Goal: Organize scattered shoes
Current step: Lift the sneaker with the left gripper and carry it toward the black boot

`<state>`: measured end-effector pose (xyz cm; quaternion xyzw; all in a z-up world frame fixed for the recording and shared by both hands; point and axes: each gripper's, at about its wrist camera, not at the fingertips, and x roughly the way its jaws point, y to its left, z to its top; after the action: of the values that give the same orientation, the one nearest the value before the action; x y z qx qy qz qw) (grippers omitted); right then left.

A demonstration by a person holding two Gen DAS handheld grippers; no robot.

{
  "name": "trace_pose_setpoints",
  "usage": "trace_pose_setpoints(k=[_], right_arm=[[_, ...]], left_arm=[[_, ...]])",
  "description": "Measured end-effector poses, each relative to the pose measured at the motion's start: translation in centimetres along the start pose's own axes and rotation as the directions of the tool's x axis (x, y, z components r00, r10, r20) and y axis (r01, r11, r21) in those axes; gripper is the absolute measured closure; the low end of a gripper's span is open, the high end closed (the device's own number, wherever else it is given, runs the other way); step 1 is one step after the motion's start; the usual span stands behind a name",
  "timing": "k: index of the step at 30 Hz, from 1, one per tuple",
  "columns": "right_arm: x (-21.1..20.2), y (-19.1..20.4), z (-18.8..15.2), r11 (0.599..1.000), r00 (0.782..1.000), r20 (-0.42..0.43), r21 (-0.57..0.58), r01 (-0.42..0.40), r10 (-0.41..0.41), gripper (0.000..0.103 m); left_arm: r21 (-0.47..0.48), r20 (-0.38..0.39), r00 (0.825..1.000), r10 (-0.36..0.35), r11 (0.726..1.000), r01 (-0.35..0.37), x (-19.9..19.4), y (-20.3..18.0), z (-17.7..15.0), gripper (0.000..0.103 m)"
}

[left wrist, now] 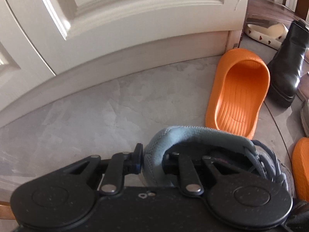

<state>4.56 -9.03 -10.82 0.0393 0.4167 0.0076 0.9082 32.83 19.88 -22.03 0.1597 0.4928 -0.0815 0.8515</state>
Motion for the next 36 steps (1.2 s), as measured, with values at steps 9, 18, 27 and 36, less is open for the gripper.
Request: trace_pose_setpoints(k=[9, 18, 27, 36], right_arm=[[-1.8, -0.6, 0.1, 0.998, 0.998, 0.043, 0.014, -0.055, 0.054, 0.000], [-5.5, -2.1, 0.3, 0.991, 0.985, 0.118, 0.014, -0.131, 0.128, 0.000], [-11.4, -3.8, 0.4, 0.980, 0.954, 0.242, -0.139, -0.145, 0.175, 0.000], [-12.7, -4.2, -1.7, 0.975, 0.968, 0.161, -0.147, -0.168, 0.192, 0.000]], left_arm=[[-0.026, 0.124, 0.989, 0.084, 0.996, -0.082, -6.9, 0.3, 1.6, 0.088], [-0.045, 0.261, 0.948, 0.181, 0.984, -0.175, -20.7, 1.7, 3.1, 0.088], [0.076, 0.188, 0.976, 0.108, 0.989, -0.124, -29.9, -2.9, -6.1, 0.087], [0.242, -0.056, 0.995, -0.081, 0.966, 0.092, -20.7, -11.8, -16.3, 0.086]])
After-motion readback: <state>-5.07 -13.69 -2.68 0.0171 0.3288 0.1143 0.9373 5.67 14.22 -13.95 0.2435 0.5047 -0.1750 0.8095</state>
